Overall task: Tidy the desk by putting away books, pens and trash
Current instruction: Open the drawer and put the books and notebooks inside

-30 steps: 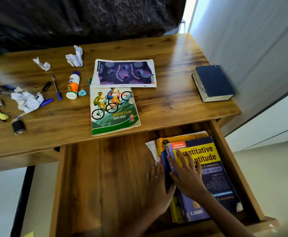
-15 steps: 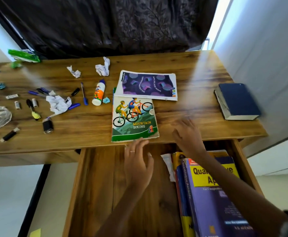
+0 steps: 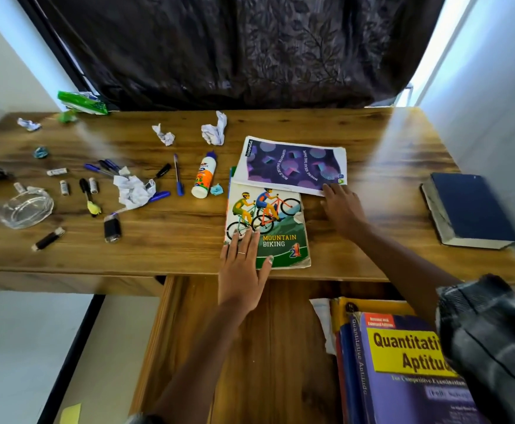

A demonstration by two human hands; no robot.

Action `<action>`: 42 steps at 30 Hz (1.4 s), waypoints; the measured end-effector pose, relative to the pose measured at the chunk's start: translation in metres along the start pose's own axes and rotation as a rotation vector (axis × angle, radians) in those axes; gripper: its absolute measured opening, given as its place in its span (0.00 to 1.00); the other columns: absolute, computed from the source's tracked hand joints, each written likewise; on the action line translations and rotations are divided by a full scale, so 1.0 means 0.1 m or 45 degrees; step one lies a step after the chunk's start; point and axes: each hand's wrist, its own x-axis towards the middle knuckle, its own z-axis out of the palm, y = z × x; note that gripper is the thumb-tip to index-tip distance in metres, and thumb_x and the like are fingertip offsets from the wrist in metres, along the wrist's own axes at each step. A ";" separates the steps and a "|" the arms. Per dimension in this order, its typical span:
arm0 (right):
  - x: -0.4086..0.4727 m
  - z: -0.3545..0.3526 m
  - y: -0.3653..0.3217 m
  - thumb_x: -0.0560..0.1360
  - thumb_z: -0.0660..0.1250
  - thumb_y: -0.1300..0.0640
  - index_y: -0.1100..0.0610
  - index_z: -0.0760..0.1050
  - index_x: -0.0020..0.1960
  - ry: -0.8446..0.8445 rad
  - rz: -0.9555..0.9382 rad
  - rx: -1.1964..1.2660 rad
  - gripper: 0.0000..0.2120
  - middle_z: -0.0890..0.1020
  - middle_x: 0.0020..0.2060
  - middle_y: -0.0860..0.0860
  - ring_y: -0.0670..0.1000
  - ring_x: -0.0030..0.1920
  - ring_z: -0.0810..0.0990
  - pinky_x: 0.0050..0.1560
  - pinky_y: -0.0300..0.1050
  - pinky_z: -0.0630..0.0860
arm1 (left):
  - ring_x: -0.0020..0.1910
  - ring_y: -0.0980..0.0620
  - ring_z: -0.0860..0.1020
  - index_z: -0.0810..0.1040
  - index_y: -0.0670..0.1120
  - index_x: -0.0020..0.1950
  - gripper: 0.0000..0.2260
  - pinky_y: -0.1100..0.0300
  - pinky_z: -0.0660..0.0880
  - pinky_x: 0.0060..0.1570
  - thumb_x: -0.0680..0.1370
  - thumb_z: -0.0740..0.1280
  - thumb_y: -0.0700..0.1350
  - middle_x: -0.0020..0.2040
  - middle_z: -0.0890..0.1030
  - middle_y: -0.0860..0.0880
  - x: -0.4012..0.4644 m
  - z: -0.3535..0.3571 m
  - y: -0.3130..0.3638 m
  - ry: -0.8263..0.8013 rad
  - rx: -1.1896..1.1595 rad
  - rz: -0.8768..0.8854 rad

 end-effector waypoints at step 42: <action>-0.90 -0.14 -1.07 0.76 0.61 0.50 0.56 0.58 0.71 -0.092 0.424 0.689 0.27 0.65 0.68 0.54 0.55 0.67 0.61 0.65 0.52 0.63 | 0.63 0.49 0.73 0.55 0.49 0.77 0.27 0.60 0.80 0.41 0.81 0.58 0.35 0.71 0.67 0.47 0.27 -0.44 -0.12 -0.056 -1.516 -0.550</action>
